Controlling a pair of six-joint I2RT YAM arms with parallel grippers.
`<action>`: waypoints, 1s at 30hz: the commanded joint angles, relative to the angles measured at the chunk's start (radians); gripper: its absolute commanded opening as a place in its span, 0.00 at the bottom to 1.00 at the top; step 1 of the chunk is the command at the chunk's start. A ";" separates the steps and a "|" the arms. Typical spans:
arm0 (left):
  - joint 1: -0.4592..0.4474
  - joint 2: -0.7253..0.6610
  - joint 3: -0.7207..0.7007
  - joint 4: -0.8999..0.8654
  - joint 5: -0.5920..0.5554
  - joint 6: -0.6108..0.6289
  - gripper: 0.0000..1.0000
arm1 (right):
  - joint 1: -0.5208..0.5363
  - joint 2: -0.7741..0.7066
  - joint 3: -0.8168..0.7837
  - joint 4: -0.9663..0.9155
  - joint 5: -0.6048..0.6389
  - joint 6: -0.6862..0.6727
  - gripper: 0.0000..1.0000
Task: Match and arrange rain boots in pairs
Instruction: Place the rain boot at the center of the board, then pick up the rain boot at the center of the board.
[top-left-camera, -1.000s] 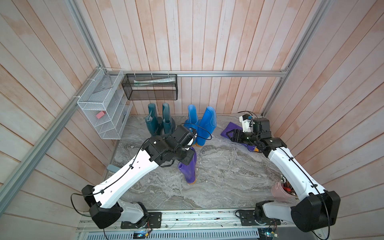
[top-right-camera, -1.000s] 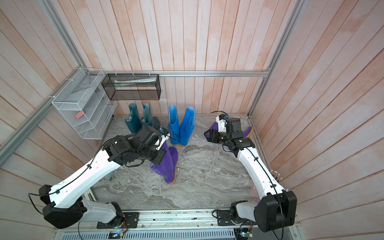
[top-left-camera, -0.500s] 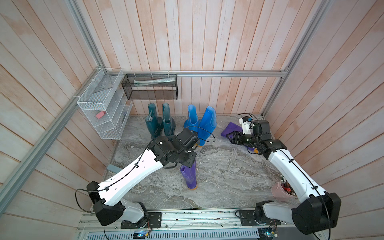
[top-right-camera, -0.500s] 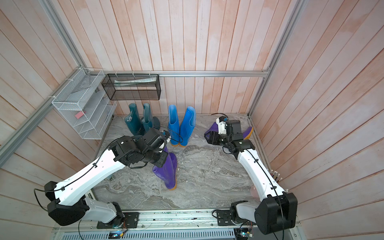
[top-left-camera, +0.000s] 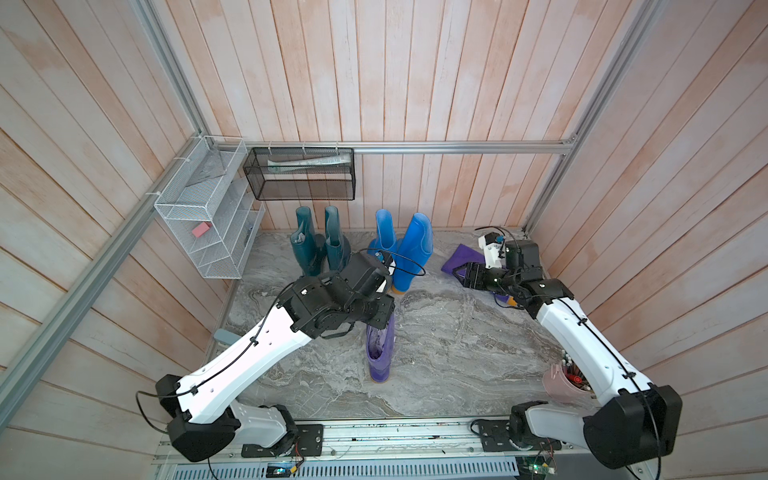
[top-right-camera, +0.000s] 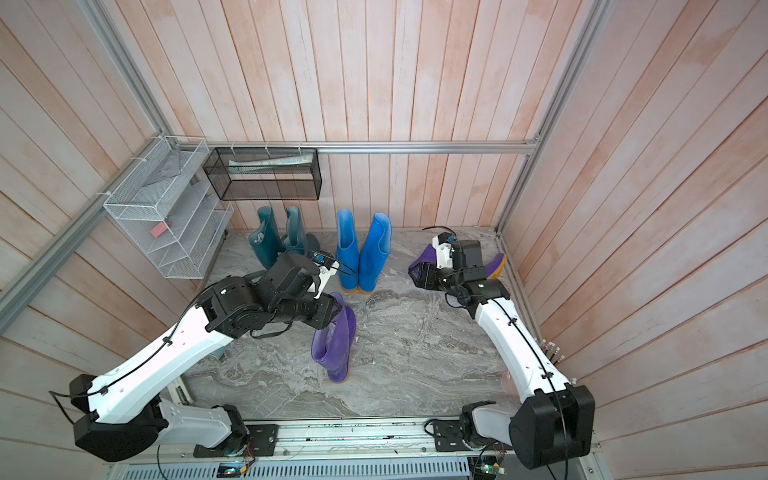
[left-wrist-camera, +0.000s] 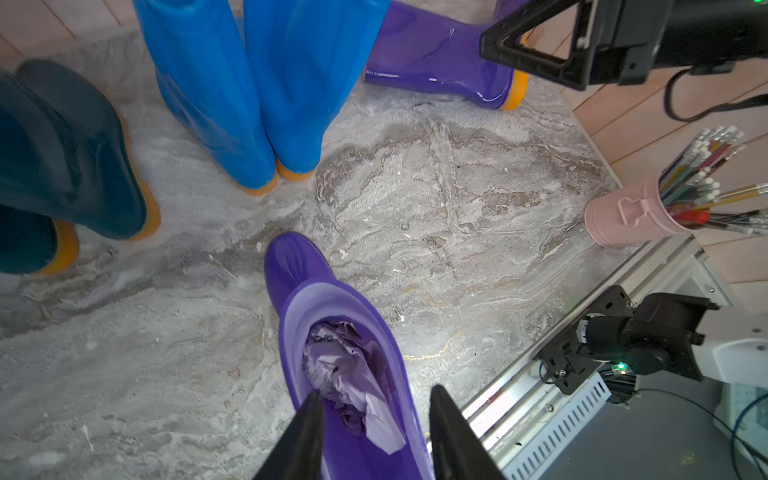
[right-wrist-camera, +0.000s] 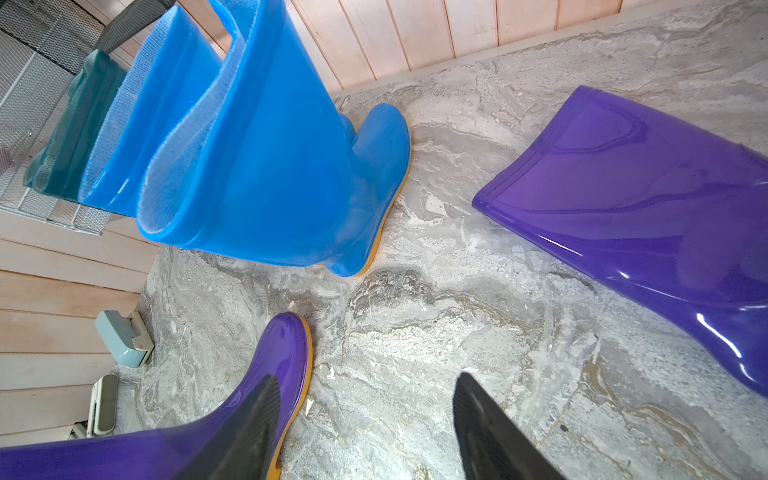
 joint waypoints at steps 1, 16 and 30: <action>-0.002 -0.068 -0.017 0.068 -0.018 0.012 0.50 | -0.007 0.006 0.014 -0.026 0.038 0.000 0.68; 0.000 -0.274 -0.151 0.145 -0.093 0.033 0.61 | -0.008 0.302 0.188 -0.039 0.265 0.018 0.68; 0.000 -0.343 -0.224 0.134 -0.118 0.029 0.65 | 0.024 0.673 0.500 -0.188 0.393 -0.170 0.69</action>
